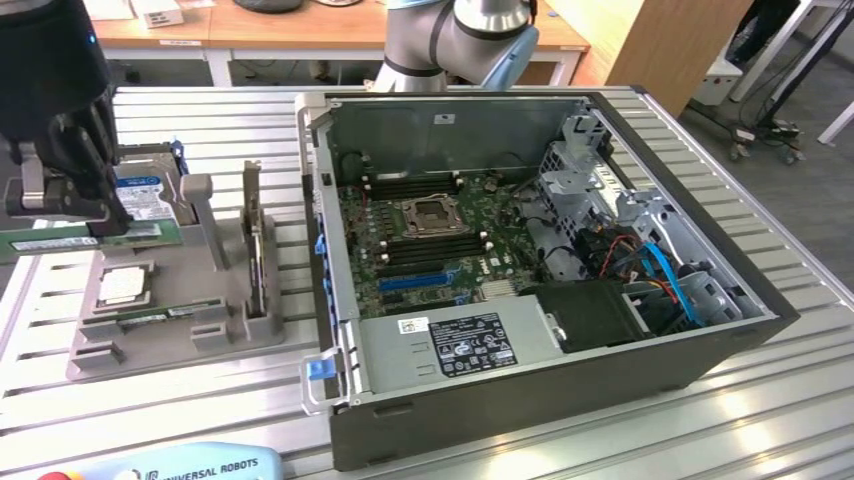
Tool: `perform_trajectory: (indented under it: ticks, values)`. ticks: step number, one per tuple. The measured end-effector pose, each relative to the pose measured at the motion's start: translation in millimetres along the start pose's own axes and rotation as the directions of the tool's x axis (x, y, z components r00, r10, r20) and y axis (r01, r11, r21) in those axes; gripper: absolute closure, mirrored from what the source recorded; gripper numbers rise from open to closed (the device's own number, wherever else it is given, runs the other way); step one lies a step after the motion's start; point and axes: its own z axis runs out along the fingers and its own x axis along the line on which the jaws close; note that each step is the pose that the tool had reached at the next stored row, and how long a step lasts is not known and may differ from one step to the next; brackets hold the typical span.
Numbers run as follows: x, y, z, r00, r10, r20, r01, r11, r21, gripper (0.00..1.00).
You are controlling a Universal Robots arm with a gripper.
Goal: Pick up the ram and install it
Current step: 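Pick up the ram and move it above insertion slot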
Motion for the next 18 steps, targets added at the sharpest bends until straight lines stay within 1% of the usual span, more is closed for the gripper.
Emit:
perform_trajectory:
  ticks: [10, 12, 18]
  values:
    - [-0.6, 1.0, -22.9, 1.0, 0.0, 0.0, 0.0, 1.0, 0.0, 0.88]
    - [-0.6, 1.1, -24.6, 1.0, 0.0, 0.0001, 0.0, 1.0, 0.0001, 0.88]
    - [-0.7, 1.1, -25.0, 1.0, 0.0, 0.0, 0.0, 1.0, 0.0, 0.88]
